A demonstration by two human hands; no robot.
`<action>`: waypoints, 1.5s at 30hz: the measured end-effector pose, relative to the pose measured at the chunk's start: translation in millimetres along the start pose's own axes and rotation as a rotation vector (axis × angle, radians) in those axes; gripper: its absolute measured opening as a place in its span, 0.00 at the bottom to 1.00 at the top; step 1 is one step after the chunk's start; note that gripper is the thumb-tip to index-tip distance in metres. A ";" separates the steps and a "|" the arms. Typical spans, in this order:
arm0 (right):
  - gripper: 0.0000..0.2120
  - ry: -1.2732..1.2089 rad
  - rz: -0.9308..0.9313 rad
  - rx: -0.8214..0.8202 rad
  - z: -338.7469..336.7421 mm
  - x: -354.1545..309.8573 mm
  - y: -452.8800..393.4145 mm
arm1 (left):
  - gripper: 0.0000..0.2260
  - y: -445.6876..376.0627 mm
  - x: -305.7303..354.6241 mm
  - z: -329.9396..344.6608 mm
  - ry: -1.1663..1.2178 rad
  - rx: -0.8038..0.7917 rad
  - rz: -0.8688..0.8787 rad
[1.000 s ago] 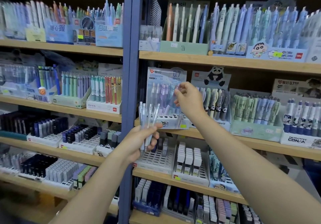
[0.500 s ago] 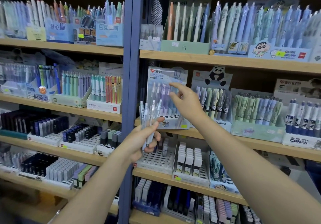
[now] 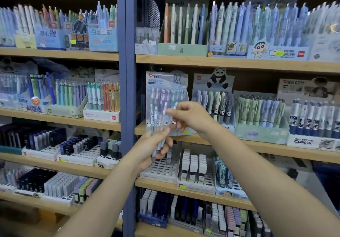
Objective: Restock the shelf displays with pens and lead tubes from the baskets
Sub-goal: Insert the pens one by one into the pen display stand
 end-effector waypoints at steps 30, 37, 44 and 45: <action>0.08 0.072 -0.151 0.440 -70.7 -17.4 -17.9 | 0.11 -6.3 -13.9 -4.4 0.012 0.044 -0.099; 0.06 0.254 -0.147 0.386 -61.7 -18.7 -28.5 | 0.13 -8.0 -5.2 0.4 0.011 0.013 -0.057; 0.12 0.402 -0.113 0.400 -50.3 -9.6 -36.1 | 0.15 -5.2 -6.3 -5.9 -0.015 0.039 -0.079; 0.12 0.457 -0.110 0.382 -47.5 -9.0 -38.1 | 0.15 -5.2 -6.9 -7.0 -0.010 0.034 -0.081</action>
Point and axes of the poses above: each hand's wrist, its own y-axis away from the middle knuckle, its own z-axis out of the palm, x = y × z, the point moved 10 cm from there along -y, towards the middle knuckle, and after that the axes turned 4 degrees about -y, right-handed, at the moved point
